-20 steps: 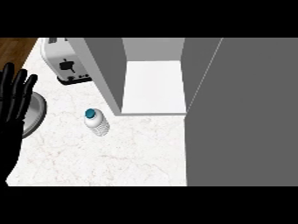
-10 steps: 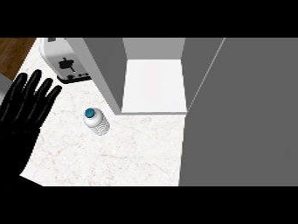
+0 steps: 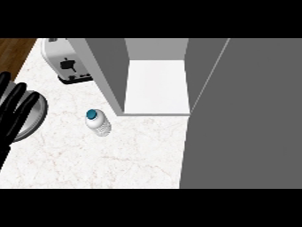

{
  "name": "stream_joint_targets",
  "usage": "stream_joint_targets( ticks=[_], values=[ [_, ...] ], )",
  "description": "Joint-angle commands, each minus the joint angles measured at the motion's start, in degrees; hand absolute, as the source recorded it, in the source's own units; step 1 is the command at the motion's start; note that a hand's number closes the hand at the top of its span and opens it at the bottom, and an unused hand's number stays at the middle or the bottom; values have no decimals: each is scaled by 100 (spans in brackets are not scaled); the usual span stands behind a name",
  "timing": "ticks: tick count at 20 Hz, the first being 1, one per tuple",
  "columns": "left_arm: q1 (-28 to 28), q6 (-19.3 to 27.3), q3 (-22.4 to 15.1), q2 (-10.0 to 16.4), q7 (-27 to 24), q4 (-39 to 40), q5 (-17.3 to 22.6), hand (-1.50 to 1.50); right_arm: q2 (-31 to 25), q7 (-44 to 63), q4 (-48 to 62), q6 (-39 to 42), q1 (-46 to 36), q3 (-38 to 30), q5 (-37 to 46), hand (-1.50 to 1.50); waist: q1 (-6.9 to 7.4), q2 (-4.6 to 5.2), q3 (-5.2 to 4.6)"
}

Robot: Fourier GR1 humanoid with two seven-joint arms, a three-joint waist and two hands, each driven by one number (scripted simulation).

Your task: Pick up the bottled water, place it into the cabinet and close the cabinet

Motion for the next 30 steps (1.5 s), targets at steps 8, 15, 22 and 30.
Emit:
stream_joint_targets(
  ticks=[8,15,22,30],
  values=[
    [-109,287,5,67,601,-151,-100,-150,29,639,-729,-352,-38,518,427,-150,-20,4,0],
    [155,220,-29,-45,399,-216,-307,-150,9,1203,-1135,-792,-258,848,766,-150,-31,-6,-3],
    [129,-93,36,-8,48,141,-446,-150,-129,1475,-1399,-983,-264,1140,779,-150,-47,-12,-6],
    [-180,-253,87,-167,-492,1258,-705,-150,-296,994,-640,-895,-613,719,530,-150,-27,16,-4]
  ],
)
